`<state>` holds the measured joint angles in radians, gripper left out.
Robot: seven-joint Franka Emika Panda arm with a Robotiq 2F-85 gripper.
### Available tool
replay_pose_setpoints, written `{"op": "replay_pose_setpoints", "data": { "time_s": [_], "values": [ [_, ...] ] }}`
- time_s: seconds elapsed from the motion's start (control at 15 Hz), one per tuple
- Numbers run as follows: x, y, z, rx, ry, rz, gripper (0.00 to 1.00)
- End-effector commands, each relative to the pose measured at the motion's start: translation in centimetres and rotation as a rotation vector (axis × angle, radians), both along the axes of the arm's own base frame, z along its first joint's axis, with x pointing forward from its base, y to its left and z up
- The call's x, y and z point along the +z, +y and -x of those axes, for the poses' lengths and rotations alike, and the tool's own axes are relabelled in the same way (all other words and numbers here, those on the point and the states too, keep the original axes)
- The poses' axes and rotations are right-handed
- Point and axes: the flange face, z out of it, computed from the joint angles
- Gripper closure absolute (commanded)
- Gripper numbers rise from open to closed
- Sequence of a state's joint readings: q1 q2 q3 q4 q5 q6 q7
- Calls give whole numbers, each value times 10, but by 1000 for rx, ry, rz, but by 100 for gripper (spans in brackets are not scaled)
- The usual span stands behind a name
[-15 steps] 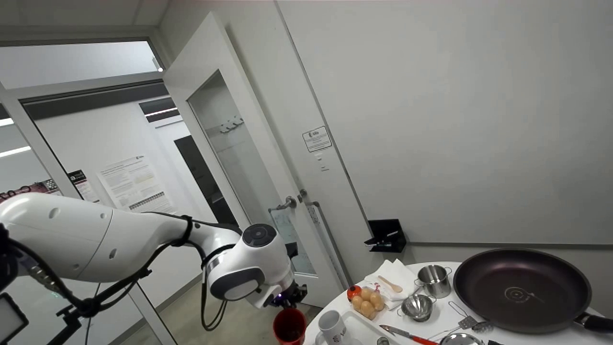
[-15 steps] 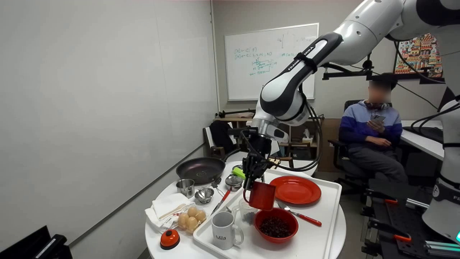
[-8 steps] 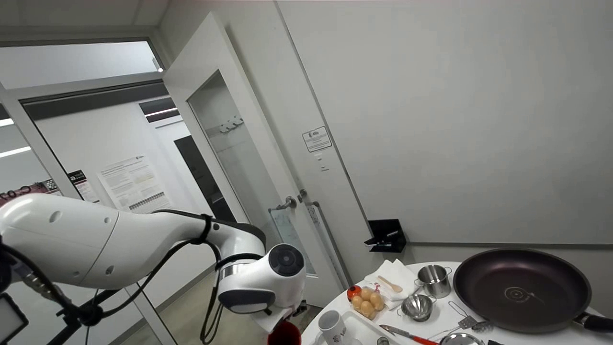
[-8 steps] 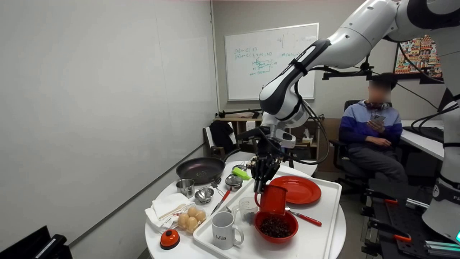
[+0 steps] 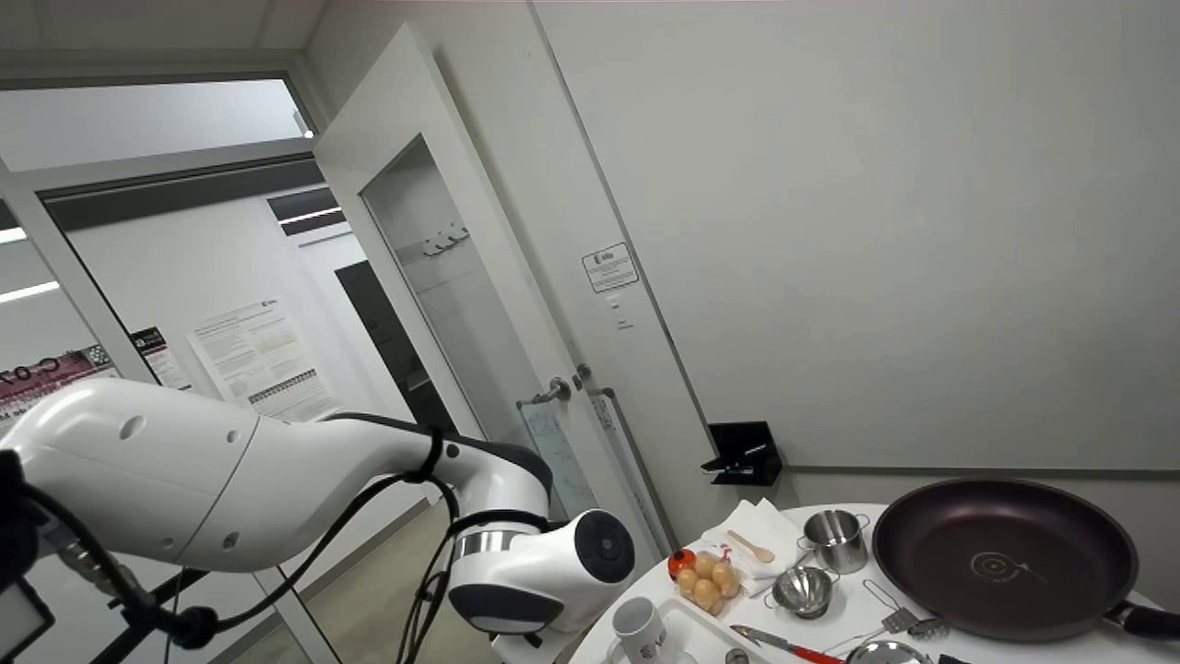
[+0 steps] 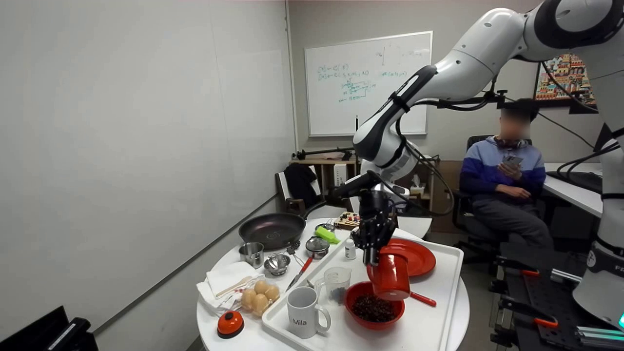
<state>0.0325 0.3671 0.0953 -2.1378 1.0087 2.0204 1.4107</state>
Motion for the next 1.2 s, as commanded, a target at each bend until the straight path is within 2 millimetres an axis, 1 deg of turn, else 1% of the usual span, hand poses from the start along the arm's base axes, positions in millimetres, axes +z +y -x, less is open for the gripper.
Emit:
{"op": "replay_pose_setpoints", "data": {
  "time_s": [0.0,0.33,0.6,0.8,1.0,1.13],
  "values": [
    [-8,-1,-6,66,43,-107,91],
    [-15,0,-20,124,86,-228,91],
    [-20,-6,-32,128,73,-320,91],
    [-20,-29,-37,79,23,-429,91],
    [-22,-51,-40,29,-9,-503,91],
    [-24,-62,-42,9,-24,-536,91]
  ]
}}
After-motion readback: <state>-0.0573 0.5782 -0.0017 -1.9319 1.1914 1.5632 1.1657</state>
